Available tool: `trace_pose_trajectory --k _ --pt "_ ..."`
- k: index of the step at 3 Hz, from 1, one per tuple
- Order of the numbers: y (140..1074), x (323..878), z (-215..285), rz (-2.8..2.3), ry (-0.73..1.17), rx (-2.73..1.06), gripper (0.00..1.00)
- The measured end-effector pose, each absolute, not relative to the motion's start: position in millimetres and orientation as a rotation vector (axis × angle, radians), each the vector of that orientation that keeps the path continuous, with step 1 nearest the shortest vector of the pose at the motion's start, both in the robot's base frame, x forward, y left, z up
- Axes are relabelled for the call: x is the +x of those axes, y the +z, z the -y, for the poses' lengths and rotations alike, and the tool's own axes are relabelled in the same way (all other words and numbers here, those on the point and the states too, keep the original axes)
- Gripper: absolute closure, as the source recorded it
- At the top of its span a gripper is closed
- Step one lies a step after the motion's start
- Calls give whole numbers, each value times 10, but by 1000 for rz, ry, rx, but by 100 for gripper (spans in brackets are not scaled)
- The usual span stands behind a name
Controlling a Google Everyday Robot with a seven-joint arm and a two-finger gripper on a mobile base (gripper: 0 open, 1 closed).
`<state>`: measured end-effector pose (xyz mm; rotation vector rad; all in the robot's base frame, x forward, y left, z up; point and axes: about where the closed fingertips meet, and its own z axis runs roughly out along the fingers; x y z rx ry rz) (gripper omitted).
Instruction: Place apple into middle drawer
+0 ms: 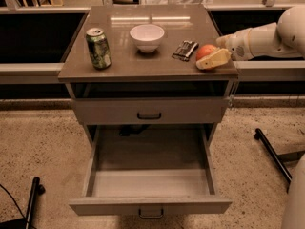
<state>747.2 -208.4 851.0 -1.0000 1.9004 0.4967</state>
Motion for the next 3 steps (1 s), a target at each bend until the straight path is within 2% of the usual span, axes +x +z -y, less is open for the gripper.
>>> trace_pose_trajectory --k 3 --pt "8726 7076 1544 -1620 642 -1163 84"
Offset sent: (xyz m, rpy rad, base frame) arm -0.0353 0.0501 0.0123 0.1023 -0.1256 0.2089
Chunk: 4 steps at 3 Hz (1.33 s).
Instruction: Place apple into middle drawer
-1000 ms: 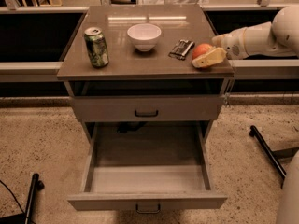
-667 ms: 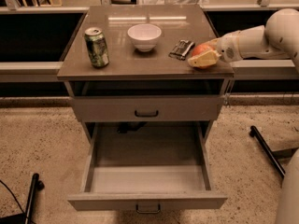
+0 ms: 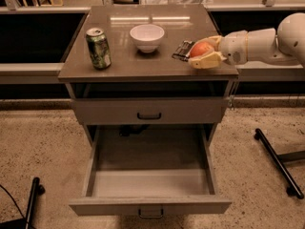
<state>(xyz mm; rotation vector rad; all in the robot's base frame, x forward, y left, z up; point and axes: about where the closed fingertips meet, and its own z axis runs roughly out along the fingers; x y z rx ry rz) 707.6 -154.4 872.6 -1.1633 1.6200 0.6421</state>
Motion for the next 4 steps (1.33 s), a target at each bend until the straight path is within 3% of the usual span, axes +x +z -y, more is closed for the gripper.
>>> trace_pose_trajectory --k 1,2,4 --pt "9048 6840 1210 -1475 569 -1280 100" --pt "8839 6562 632 -1491 557 -1405 100" --pt "8659 6481 560 -1510 587 -1426 100"
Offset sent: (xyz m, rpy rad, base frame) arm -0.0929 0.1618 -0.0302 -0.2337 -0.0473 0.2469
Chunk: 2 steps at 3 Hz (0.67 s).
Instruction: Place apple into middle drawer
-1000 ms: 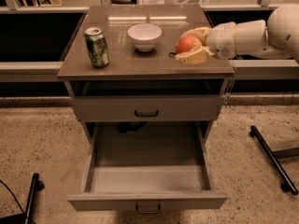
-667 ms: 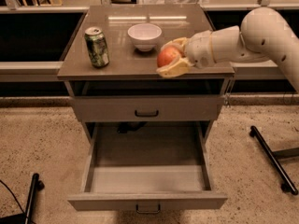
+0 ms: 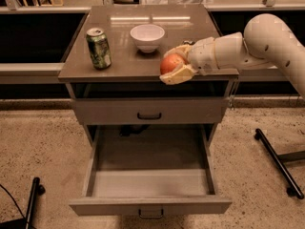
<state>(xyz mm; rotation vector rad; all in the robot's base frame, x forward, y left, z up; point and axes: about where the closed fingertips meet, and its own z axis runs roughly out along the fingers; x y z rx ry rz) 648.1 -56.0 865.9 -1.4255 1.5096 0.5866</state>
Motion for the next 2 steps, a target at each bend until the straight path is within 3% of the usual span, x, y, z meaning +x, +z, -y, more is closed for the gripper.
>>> trace_pose_trajectory --k 1,2 --pt "8194 6323 624 -1553 644 -1404 100" --pt "7103 5829 837 -1700 761 -1406 100"
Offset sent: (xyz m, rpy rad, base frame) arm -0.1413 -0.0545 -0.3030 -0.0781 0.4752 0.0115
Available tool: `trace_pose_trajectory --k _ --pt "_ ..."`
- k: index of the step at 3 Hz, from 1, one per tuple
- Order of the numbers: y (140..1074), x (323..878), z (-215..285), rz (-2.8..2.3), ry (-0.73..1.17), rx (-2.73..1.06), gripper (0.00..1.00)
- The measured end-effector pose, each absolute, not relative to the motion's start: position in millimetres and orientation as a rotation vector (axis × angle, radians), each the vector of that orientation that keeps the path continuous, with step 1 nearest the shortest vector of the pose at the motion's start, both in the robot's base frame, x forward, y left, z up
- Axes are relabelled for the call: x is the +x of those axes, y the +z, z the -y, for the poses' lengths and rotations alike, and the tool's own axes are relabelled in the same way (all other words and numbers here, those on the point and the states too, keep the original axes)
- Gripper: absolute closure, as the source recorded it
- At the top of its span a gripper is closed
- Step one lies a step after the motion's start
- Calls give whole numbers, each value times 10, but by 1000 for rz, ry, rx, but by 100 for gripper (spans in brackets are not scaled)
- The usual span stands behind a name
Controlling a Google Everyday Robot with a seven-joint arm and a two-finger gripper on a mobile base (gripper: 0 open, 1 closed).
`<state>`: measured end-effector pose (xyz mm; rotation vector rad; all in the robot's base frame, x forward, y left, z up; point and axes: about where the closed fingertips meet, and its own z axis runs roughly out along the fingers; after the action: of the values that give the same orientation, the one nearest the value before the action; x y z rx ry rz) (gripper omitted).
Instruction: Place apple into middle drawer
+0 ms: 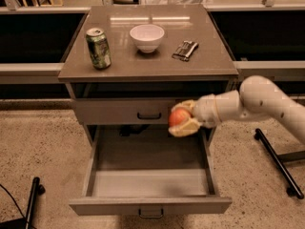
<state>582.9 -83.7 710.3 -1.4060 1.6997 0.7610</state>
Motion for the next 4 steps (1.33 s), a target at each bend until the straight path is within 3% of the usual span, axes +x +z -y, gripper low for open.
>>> trace_pose_trajectory --k 1,2,4 --pt "6287 5187 1066 -1838 860 -1449 100" --pt "6155 5044 1038 -1856 890 -1465 100" --pt "5381 5513 607 -1885 897 -1462 100"
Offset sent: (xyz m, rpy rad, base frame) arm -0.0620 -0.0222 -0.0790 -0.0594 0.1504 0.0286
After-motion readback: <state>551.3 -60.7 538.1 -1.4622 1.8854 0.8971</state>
